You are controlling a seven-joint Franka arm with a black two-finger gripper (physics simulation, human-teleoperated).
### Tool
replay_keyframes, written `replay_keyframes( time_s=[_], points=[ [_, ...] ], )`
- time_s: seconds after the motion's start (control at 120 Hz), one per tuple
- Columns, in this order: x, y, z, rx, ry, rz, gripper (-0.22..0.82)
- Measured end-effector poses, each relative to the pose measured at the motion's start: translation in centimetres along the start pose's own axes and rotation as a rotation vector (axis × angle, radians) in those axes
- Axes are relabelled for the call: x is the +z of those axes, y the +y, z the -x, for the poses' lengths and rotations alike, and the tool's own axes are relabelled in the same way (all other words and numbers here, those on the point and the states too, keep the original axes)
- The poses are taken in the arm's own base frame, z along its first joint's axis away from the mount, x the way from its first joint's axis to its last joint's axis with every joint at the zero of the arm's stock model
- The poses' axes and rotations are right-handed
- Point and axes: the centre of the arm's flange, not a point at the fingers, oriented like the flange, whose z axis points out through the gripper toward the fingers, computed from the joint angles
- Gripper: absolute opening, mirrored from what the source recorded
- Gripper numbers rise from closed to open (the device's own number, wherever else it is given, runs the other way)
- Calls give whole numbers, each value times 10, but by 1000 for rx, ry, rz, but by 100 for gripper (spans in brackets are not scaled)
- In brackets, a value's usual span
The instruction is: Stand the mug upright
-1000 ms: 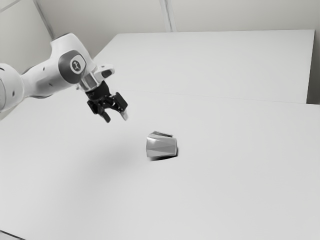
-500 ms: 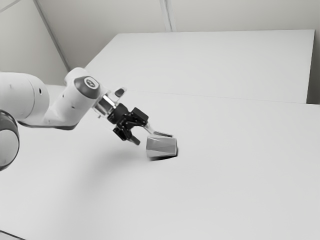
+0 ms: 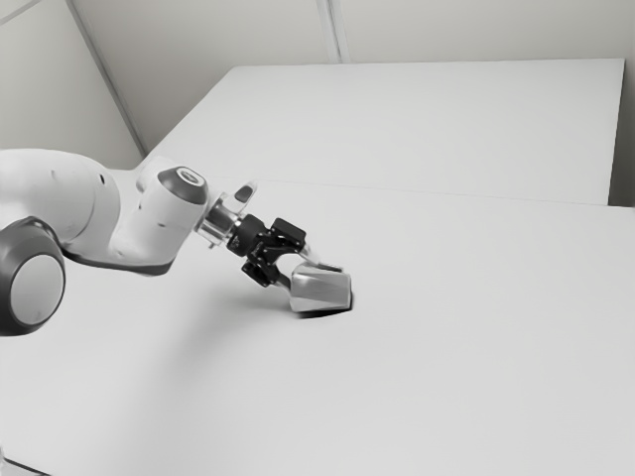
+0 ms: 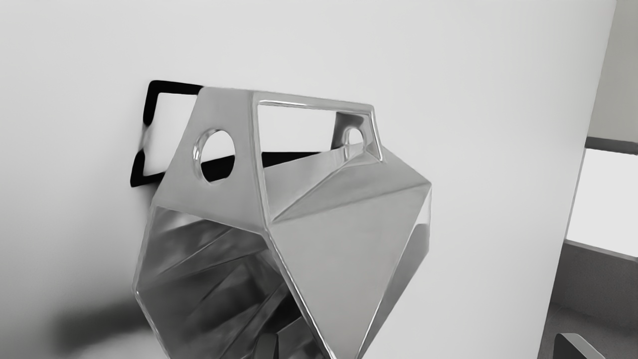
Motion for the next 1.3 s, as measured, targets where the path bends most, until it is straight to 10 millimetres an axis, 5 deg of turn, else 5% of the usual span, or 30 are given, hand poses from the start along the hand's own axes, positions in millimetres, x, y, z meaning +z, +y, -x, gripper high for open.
replay_keyframes(
  time_s=[0.233, 0.525, 0.767, 0.942, 1.3],
  points=[
    [6, -6, 1, -2, 14, 26, 60],
    [18, -7, 0, 1, 20, 39, 44],
    [19, -7, 0, 3, 26, 43, 4],
    [21, 1, -1, 8, 32, 56, -9],
    [18, 23, 0, 27, 54, 93, -13]
  ],
)
